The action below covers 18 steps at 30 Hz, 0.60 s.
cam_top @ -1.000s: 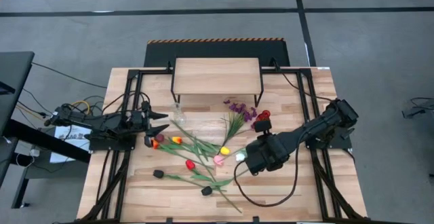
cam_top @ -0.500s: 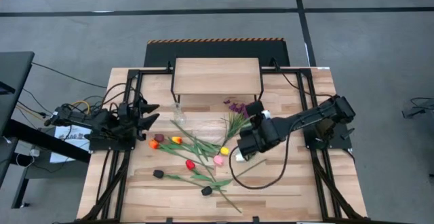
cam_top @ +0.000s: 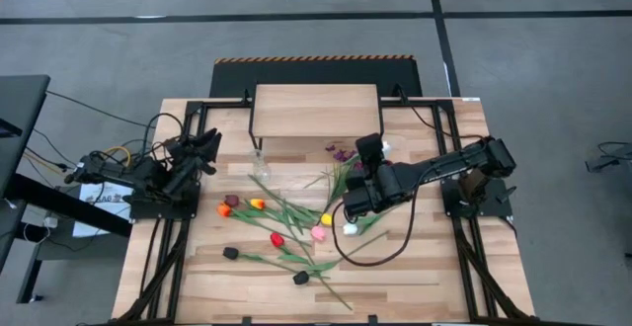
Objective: Pick and place flowers into a vace then onto a shelf
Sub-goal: Put the bottom white flower into the red vase
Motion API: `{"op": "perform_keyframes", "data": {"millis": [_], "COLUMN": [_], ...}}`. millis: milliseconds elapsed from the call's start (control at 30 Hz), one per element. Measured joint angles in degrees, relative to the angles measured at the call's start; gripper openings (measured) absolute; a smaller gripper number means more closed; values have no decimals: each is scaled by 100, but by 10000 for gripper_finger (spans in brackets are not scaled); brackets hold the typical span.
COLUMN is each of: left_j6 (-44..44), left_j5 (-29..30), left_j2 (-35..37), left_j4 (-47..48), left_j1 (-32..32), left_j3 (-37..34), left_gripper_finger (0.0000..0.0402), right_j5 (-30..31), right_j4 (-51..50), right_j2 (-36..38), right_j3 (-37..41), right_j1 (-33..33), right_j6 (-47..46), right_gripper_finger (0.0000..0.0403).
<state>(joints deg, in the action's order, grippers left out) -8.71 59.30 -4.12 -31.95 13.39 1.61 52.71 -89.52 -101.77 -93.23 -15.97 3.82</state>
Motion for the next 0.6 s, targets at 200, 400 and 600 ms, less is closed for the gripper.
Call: {"op": "perform_keyframes", "data": {"millis": [200, 400, 600], "left_j6": [-808, -1501, -1388], "left_j5": [-1101, -2117, -4621], "left_j2": [-90, -1065, -2834], "left_j4": [178, -42, -1174], "left_j1": [-114, -486, -998], "left_j3": [2, 2, 384], "left_gripper_finger": [187, 187, 187], "right_j5": [-359, -206, -174], "right_j4": [82, 304, 675], "right_j2": [-1, -1, -87], "right_j3": [0, 0, 4], "right_j1": [-40, -192, -195], "right_j6": [-447, -162, 631], "right_gripper_finger": [8, 7, 7]}}
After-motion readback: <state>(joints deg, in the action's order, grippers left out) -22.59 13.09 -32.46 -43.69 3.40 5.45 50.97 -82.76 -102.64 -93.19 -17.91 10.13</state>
